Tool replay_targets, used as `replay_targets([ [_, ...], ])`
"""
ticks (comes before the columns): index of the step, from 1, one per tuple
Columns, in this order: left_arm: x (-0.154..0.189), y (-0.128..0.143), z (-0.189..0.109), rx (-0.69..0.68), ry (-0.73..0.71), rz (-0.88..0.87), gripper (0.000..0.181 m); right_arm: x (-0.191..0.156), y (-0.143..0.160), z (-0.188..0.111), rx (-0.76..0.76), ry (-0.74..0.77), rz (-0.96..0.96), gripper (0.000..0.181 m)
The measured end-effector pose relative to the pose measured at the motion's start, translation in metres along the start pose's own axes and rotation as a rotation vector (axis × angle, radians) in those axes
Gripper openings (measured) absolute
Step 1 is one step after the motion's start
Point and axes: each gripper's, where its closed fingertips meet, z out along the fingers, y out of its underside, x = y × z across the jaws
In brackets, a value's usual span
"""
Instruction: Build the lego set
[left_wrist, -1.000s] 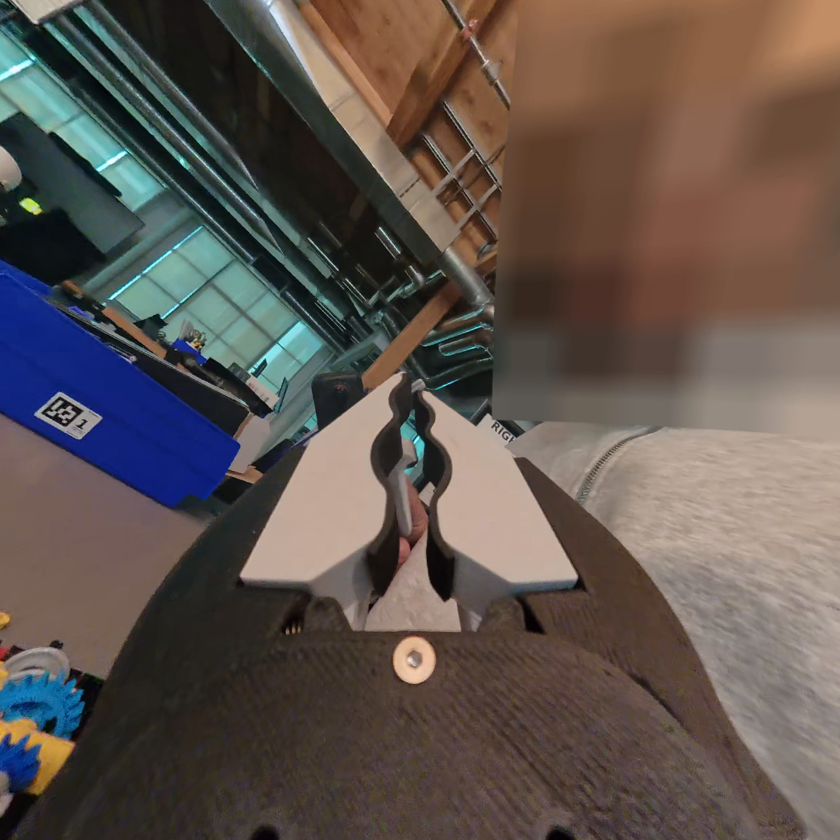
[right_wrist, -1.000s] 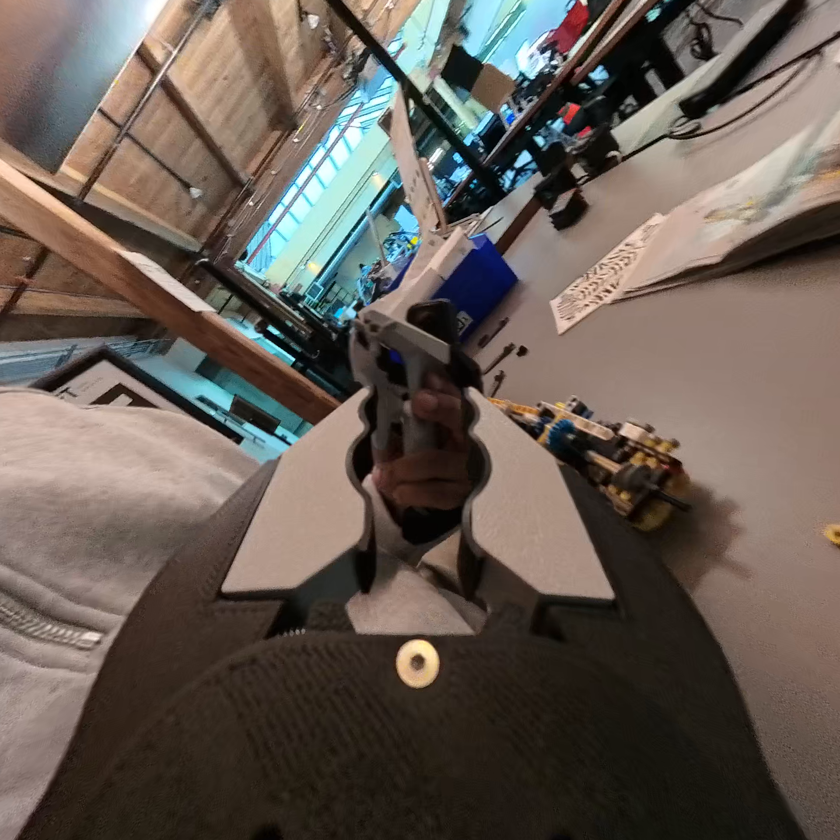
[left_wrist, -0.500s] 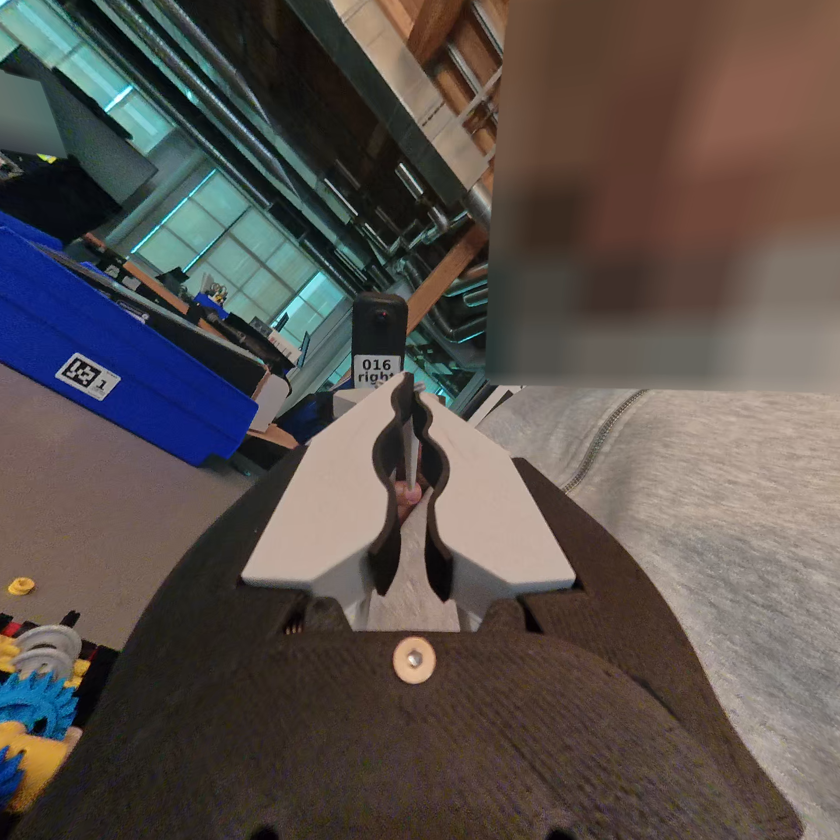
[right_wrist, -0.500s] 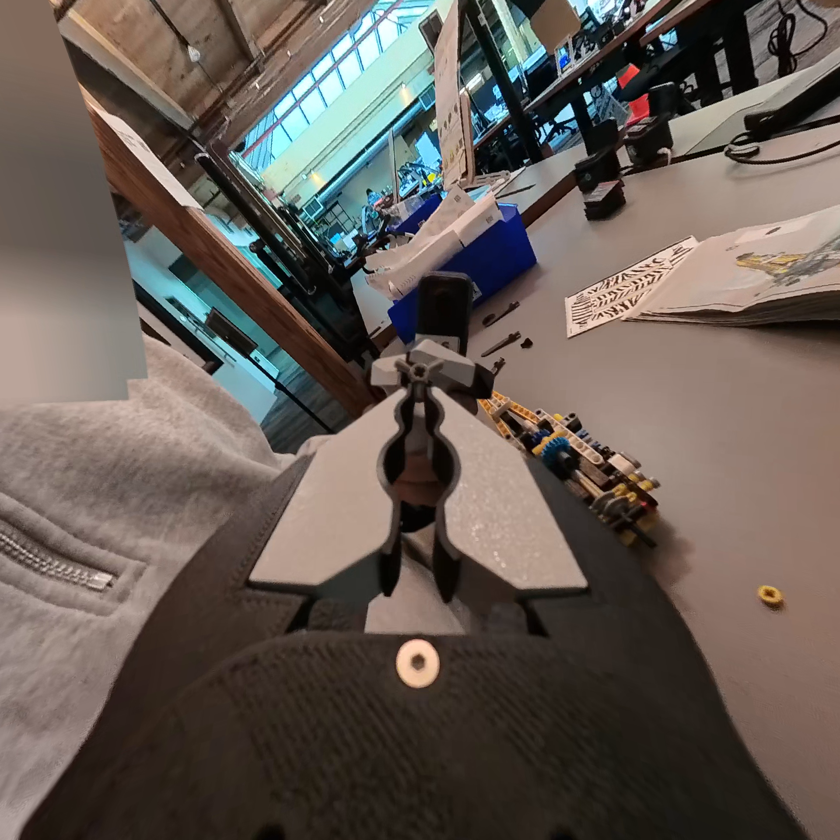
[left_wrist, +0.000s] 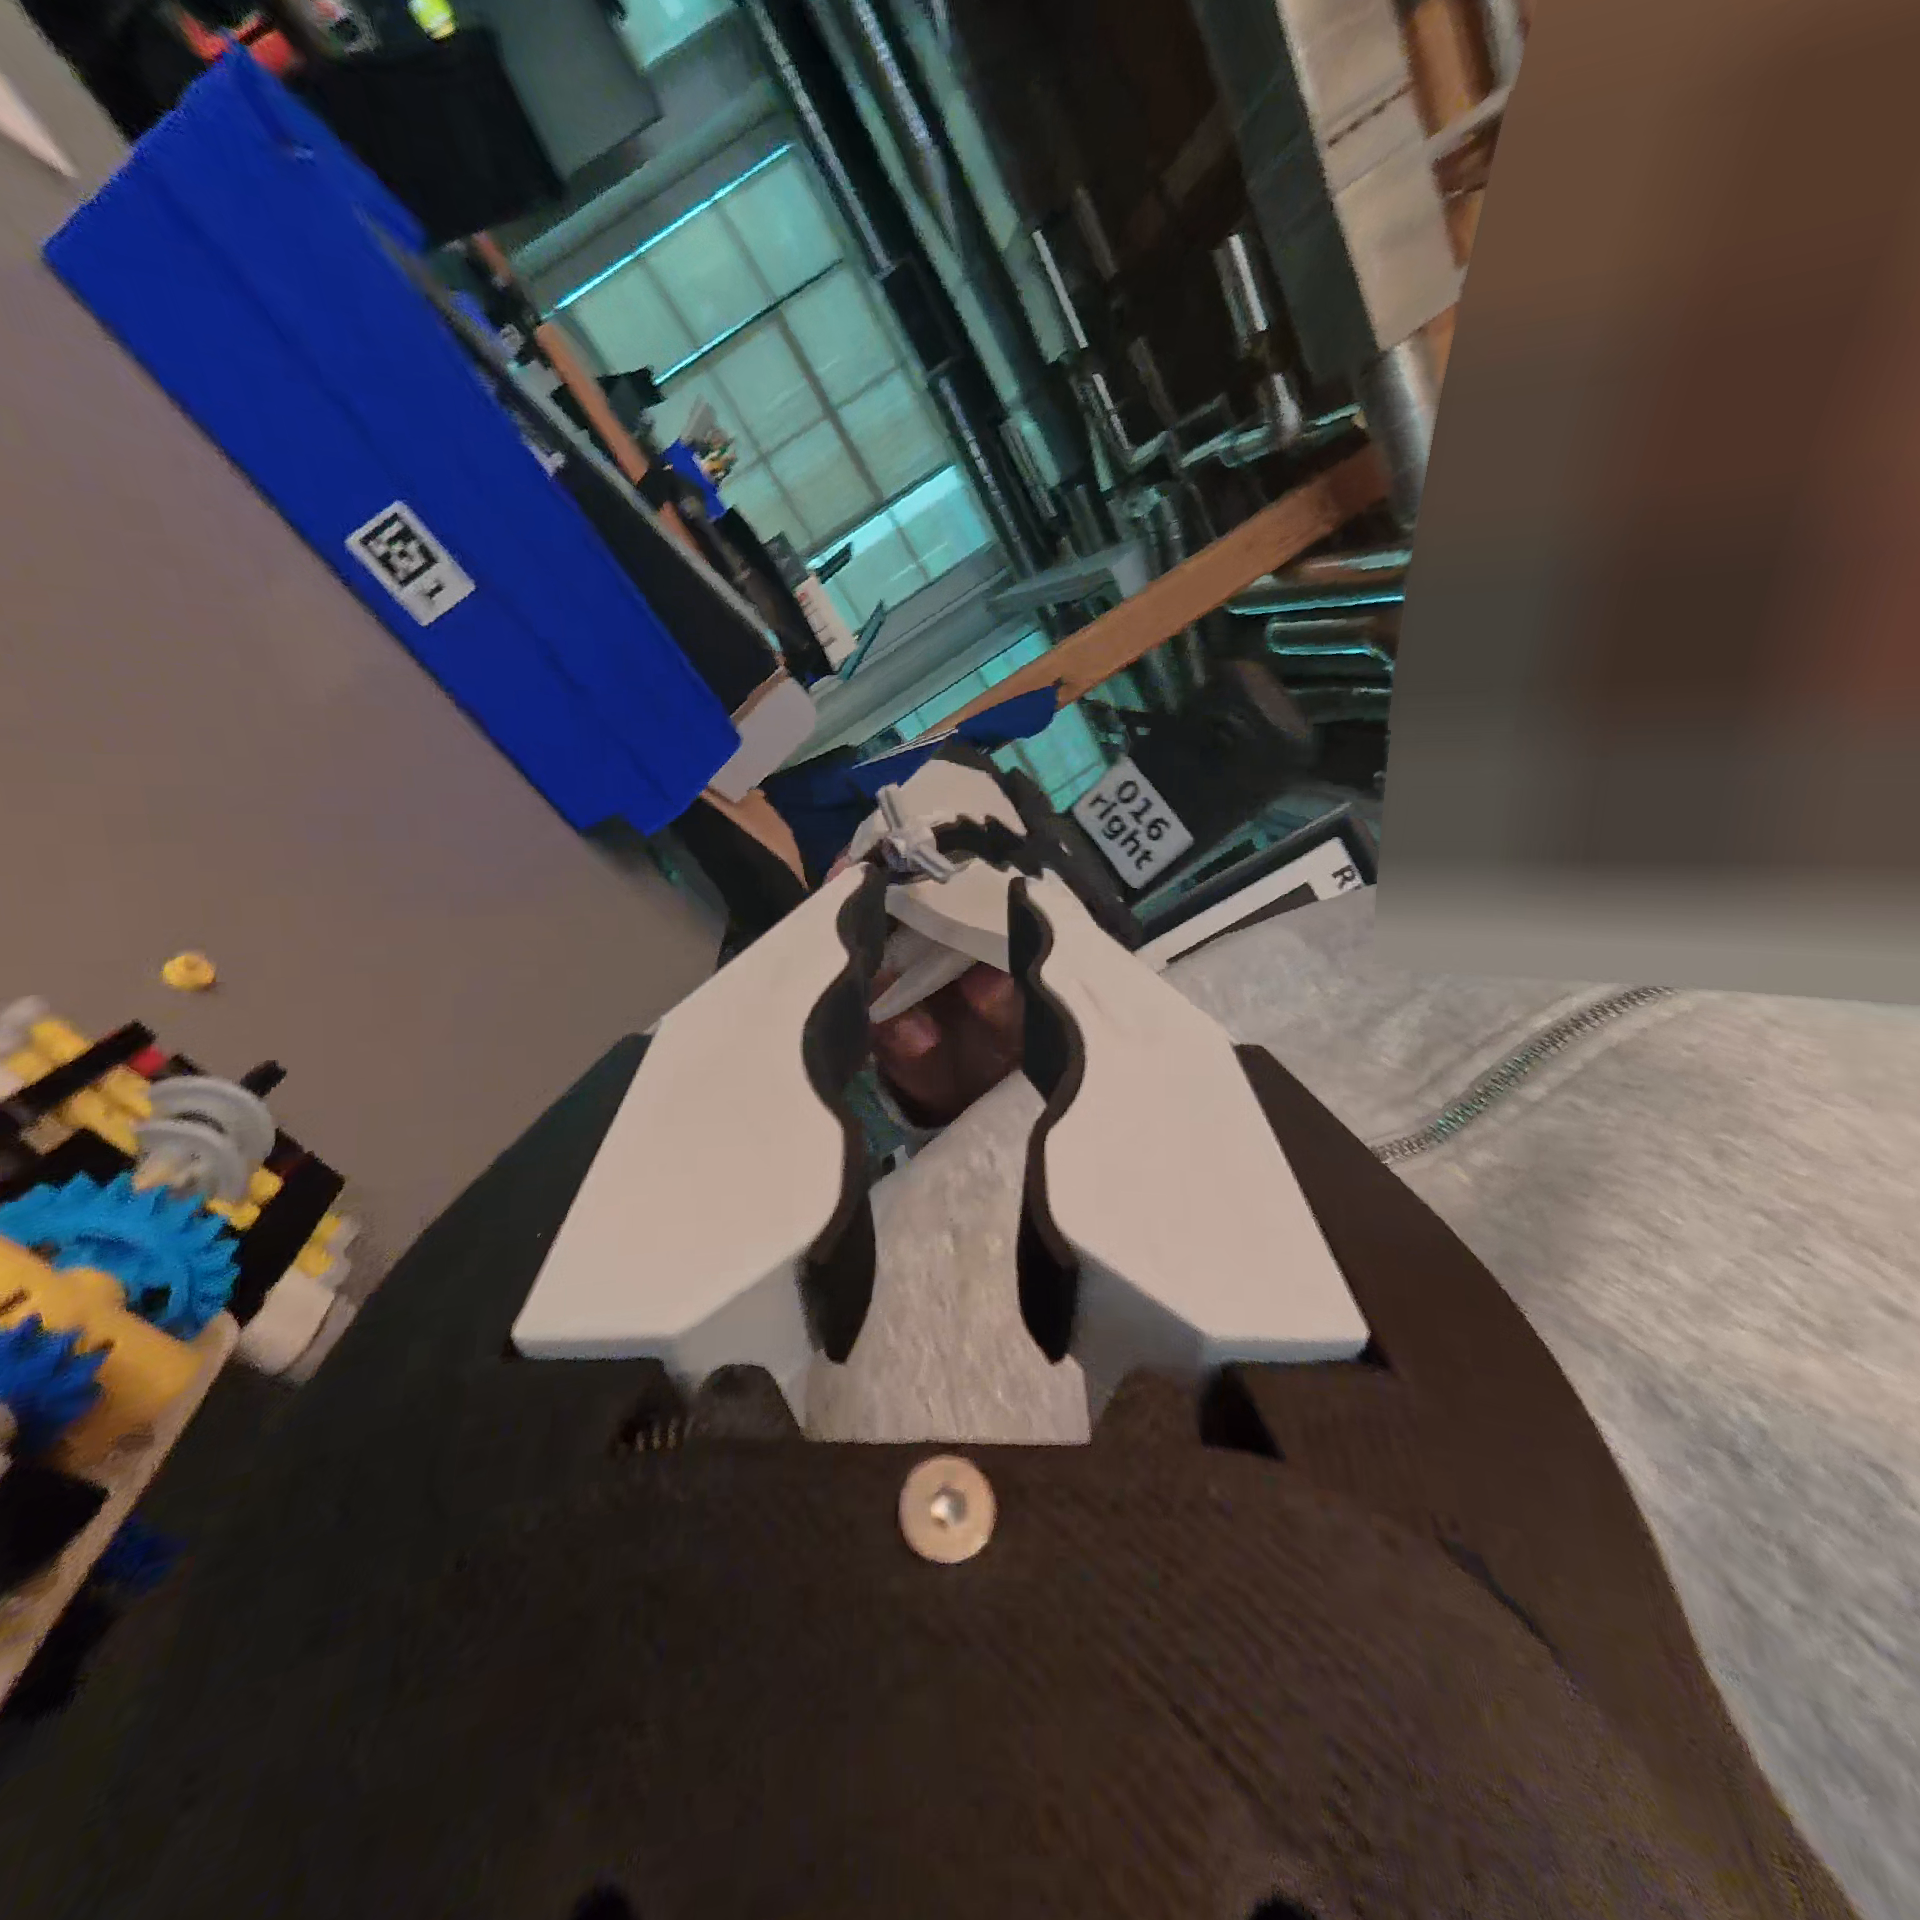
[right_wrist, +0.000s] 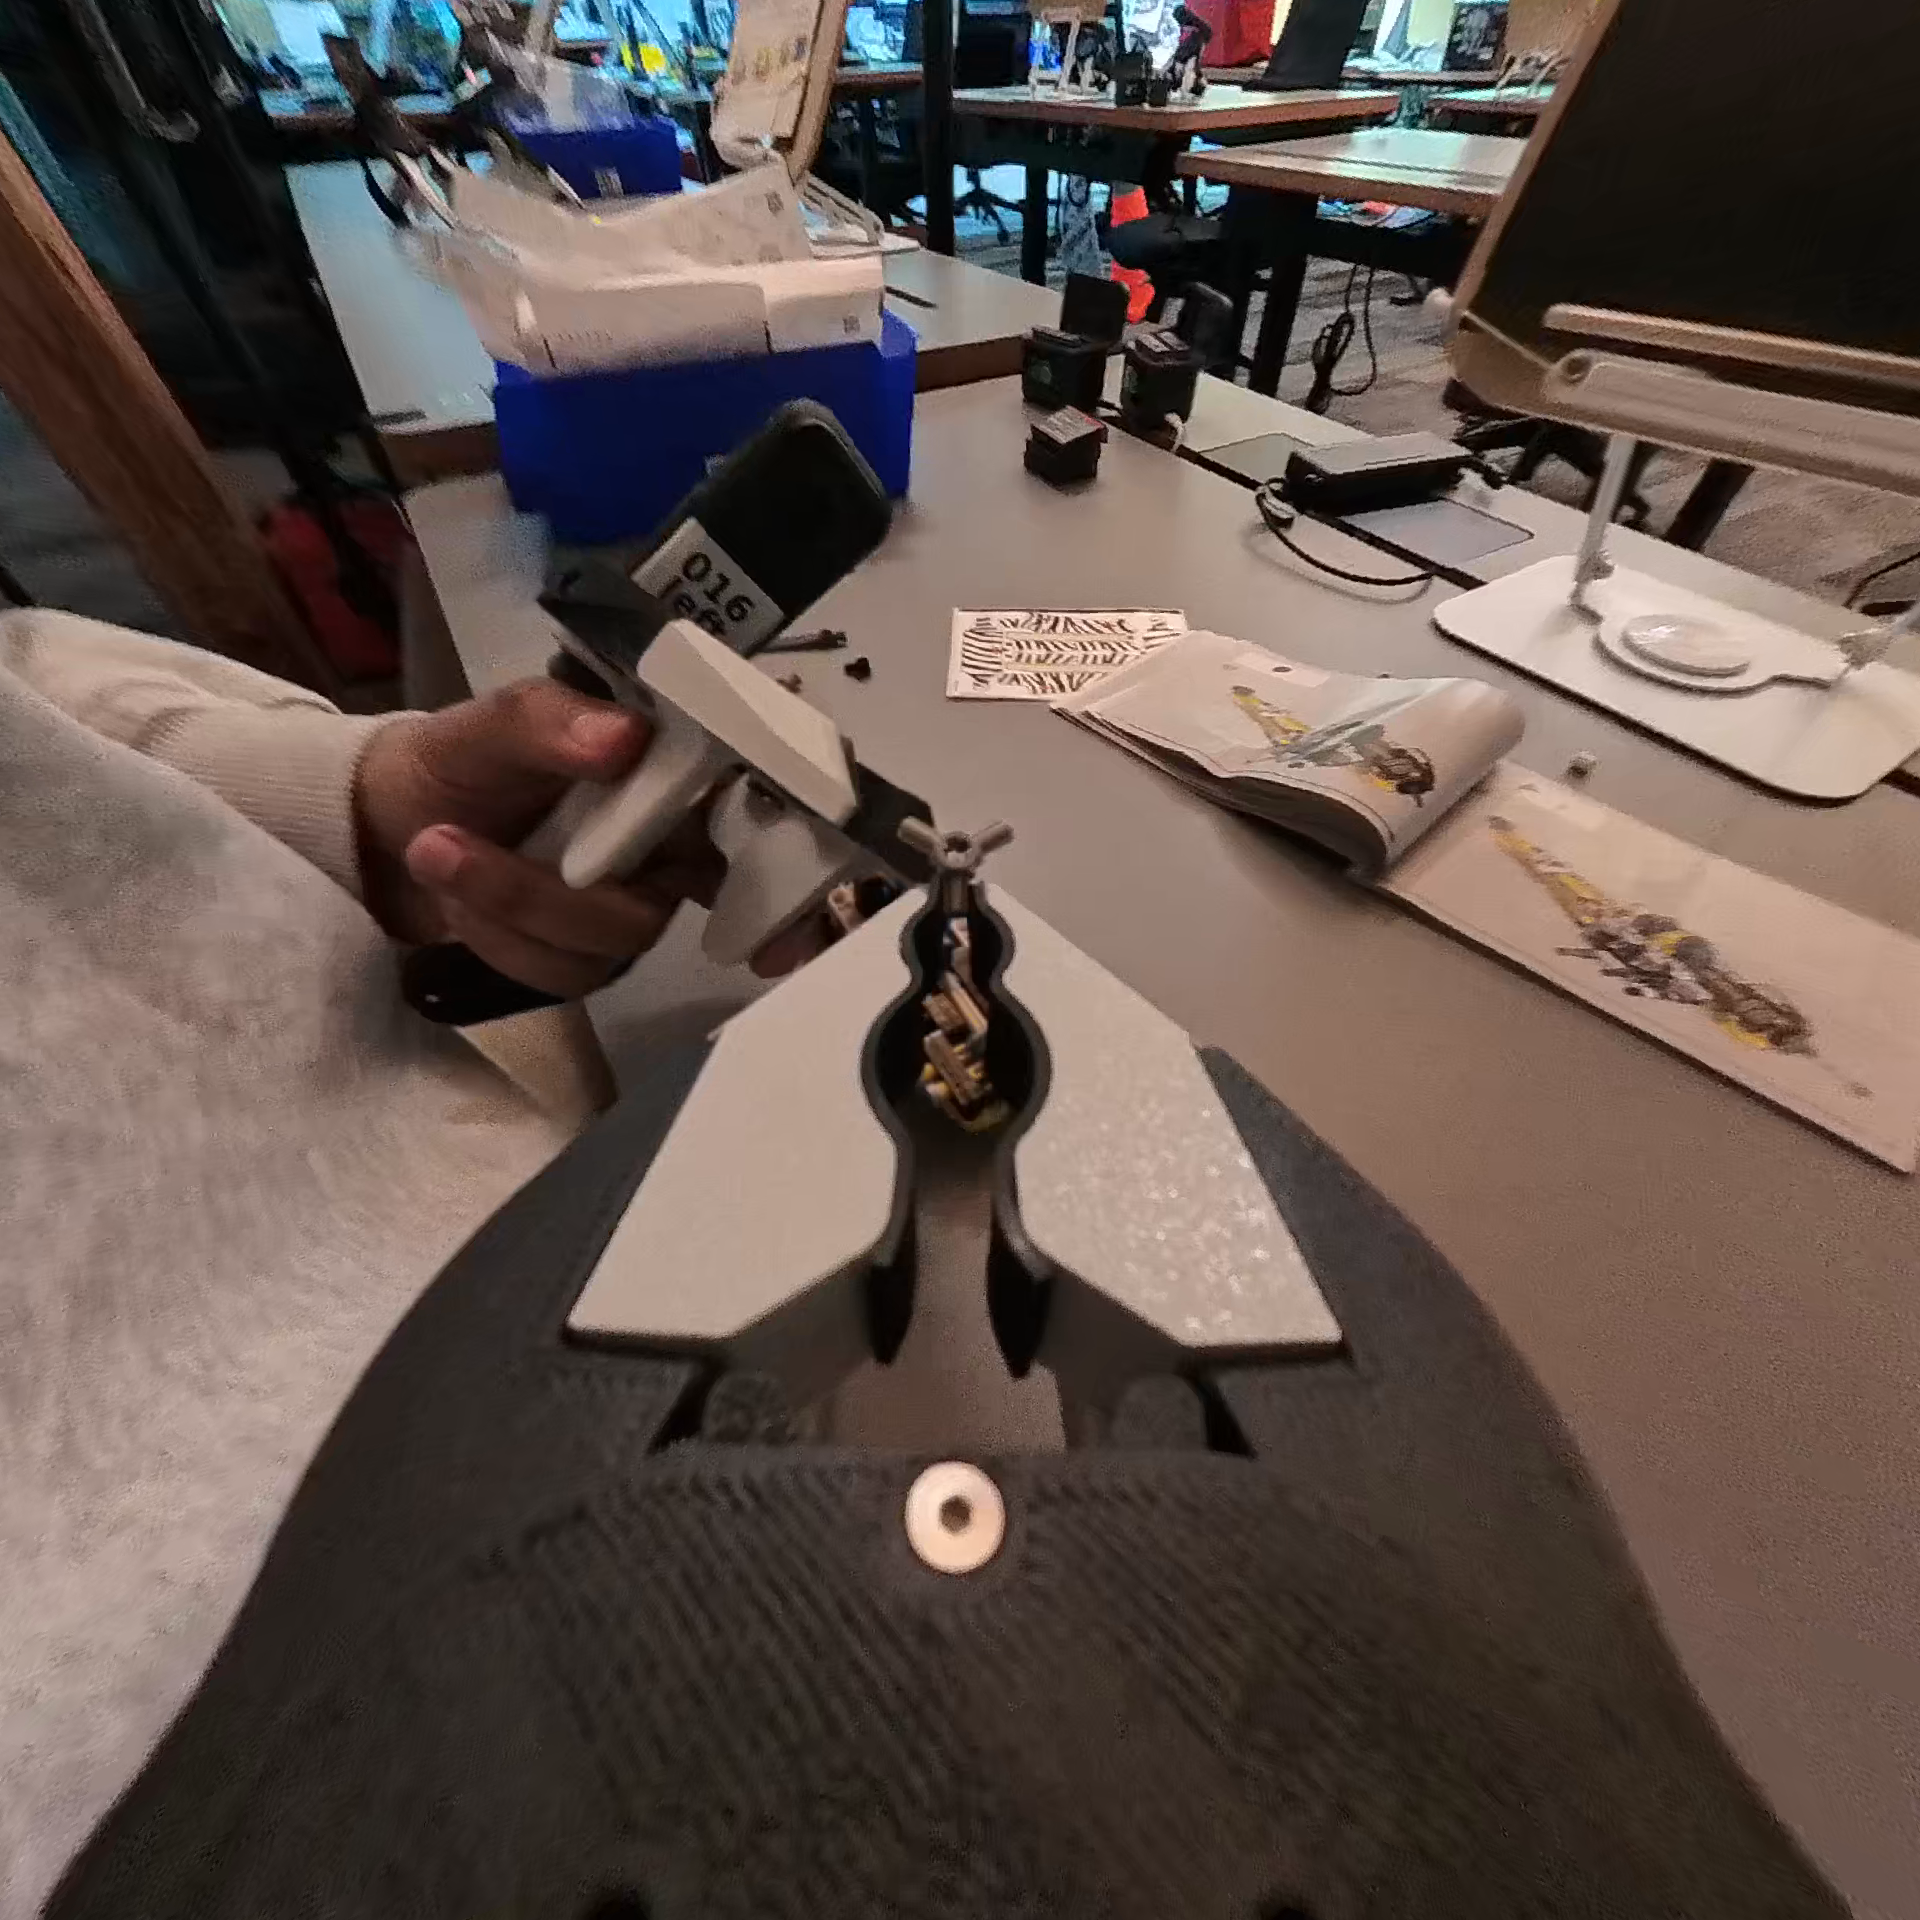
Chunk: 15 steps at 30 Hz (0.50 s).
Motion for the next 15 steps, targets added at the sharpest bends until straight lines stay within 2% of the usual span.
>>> replay_targets([
  [3,-0.010,0.001,0.000,0.004,-0.087,-0.021,0.015,-0.003,0.009,0.002,-0.037,0.005,-0.012,0.001],
  [7,-0.019,0.012,-0.001,-0.061,-0.183,-0.046,0.009,-0.009,0.021,0.000,-0.035,-0.015,0.095,0.002],
  [15,-0.027,0.024,-0.004,-0.089,-0.249,-0.119,0.003,-0.014,0.036,-0.001,-0.049,-0.005,0.160,0.002],
])
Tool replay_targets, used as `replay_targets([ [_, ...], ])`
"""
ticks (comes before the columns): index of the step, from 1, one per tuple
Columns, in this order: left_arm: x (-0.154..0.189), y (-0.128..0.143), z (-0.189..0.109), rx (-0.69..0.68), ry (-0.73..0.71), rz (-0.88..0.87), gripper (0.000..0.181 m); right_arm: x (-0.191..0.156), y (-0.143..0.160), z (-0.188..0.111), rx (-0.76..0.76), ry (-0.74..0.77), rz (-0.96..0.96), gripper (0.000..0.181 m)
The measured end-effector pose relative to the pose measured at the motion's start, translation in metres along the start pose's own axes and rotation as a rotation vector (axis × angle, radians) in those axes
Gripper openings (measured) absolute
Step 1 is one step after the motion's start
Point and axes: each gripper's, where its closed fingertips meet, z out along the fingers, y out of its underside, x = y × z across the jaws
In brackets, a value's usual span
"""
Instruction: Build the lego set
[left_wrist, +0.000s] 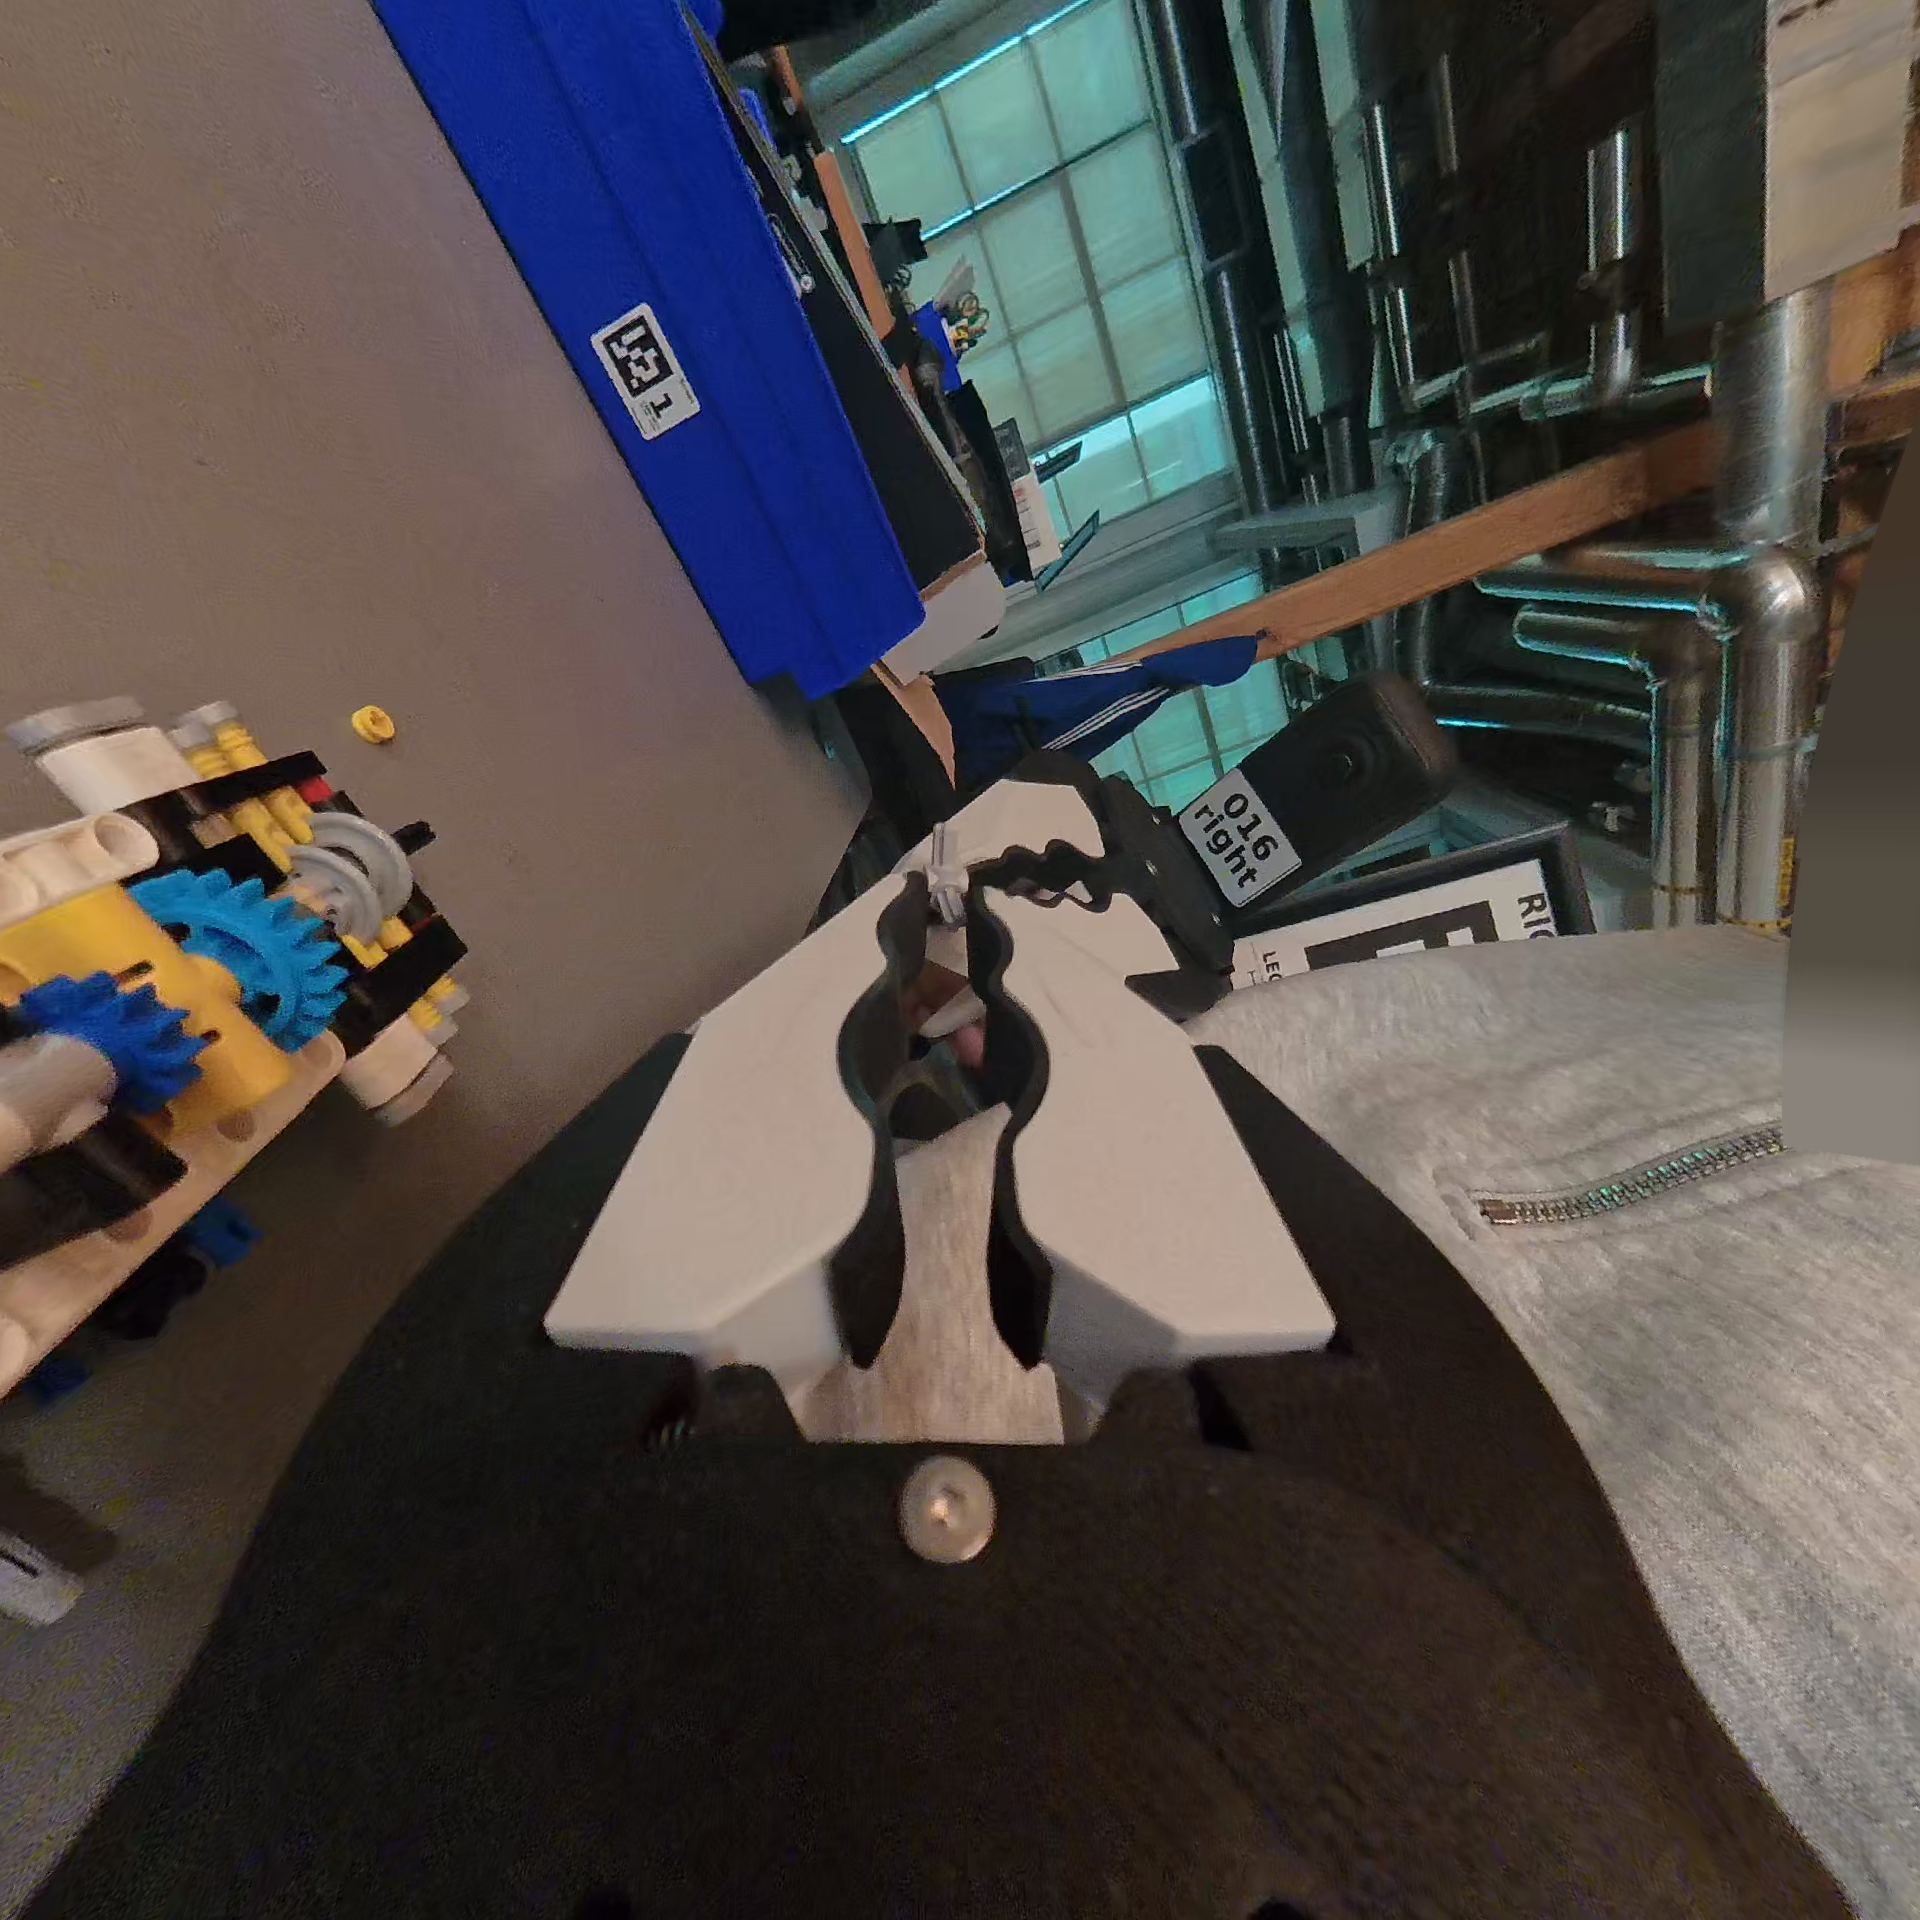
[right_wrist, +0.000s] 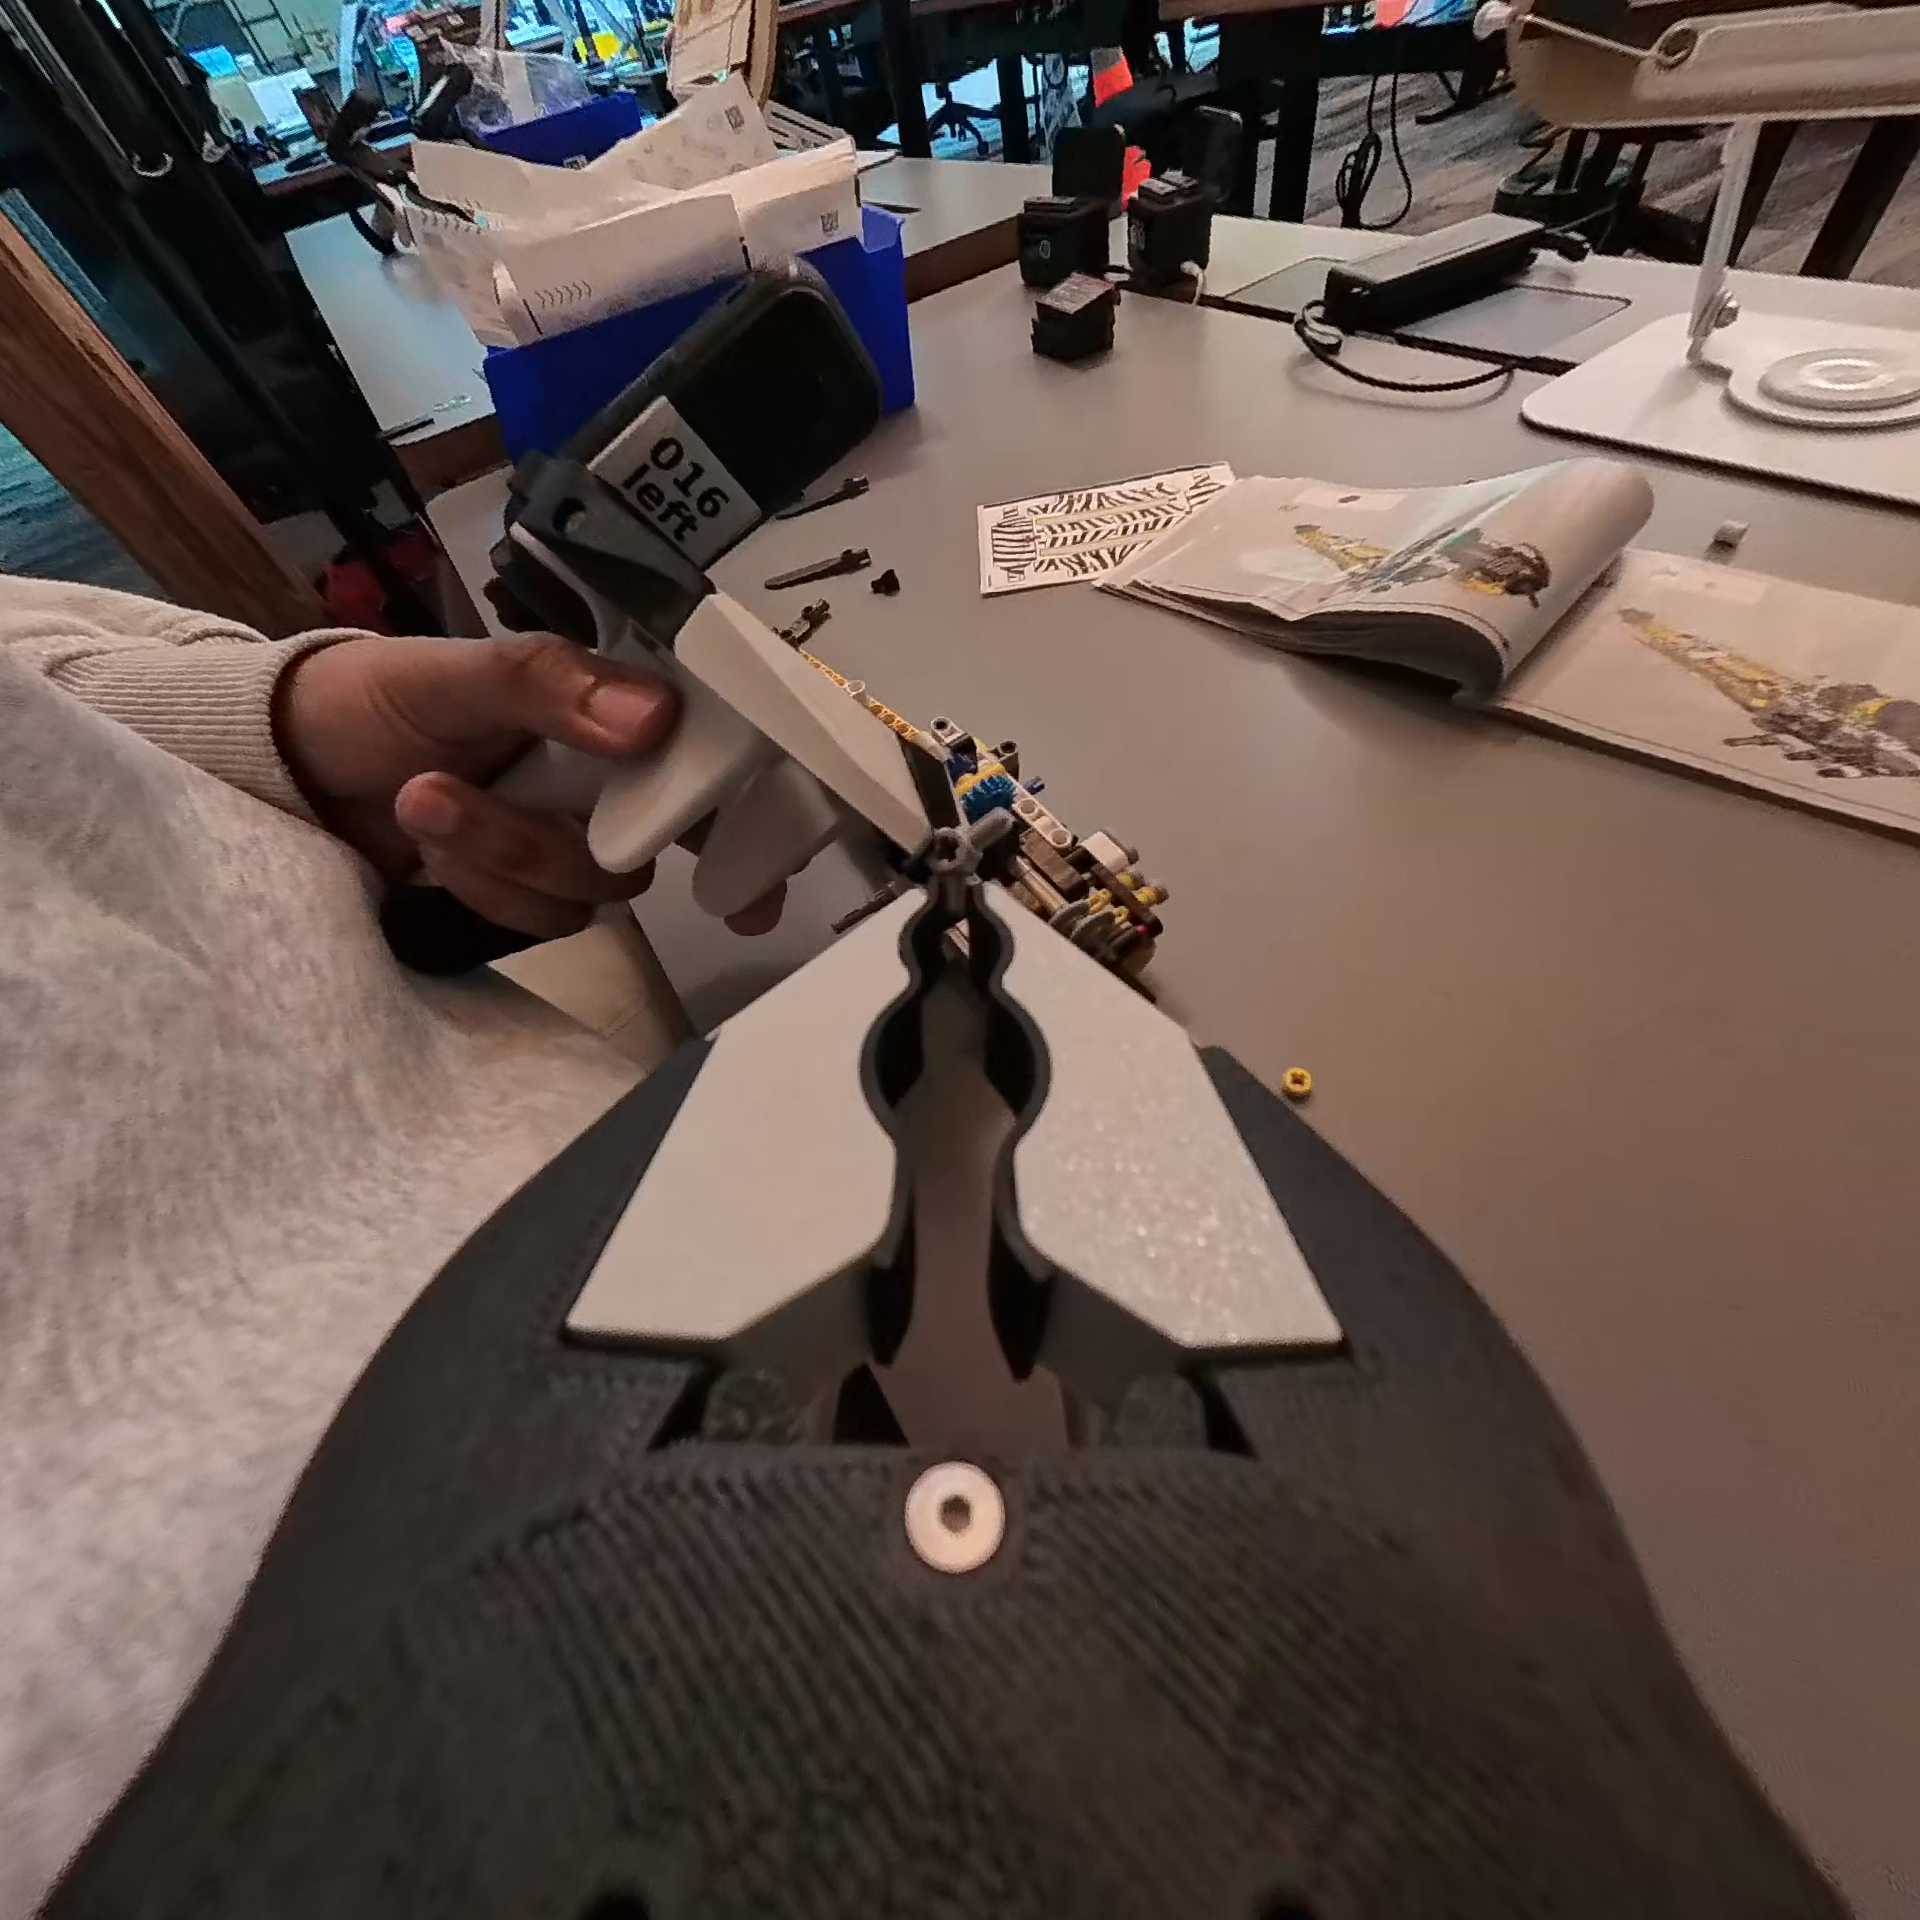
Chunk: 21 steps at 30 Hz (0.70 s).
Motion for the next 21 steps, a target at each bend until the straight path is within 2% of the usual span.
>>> replay_targets([
  [5,-0.006,-0.005,-0.003,0.031,-0.036,-0.009,0.003,0.010,0.002,-0.005,-0.013,0.040,-0.004,0.023],
  [8,-0.011,-0.003,-0.004,0.021,-0.067,-0.009,0.003,0.010,-0.006,-0.008,0.007,0.056,-0.094,0.026],
  [12,-0.014,0.005,0.000,-0.032,-0.116,0.028,0.002,0.004,0.000,-0.001,-0.092,0.019,-0.230,0.039],
  [16,-0.015,0.010,0.002,-0.070,-0.141,0.063,0.003,0.002,0.008,0.001,-0.168,0.012,-0.391,0.026],
  [21,-0.020,0.018,0.003,-0.117,-0.158,0.037,0.003,0.002,0.015,0.003,-0.228,0.035,-0.617,0.021],
])
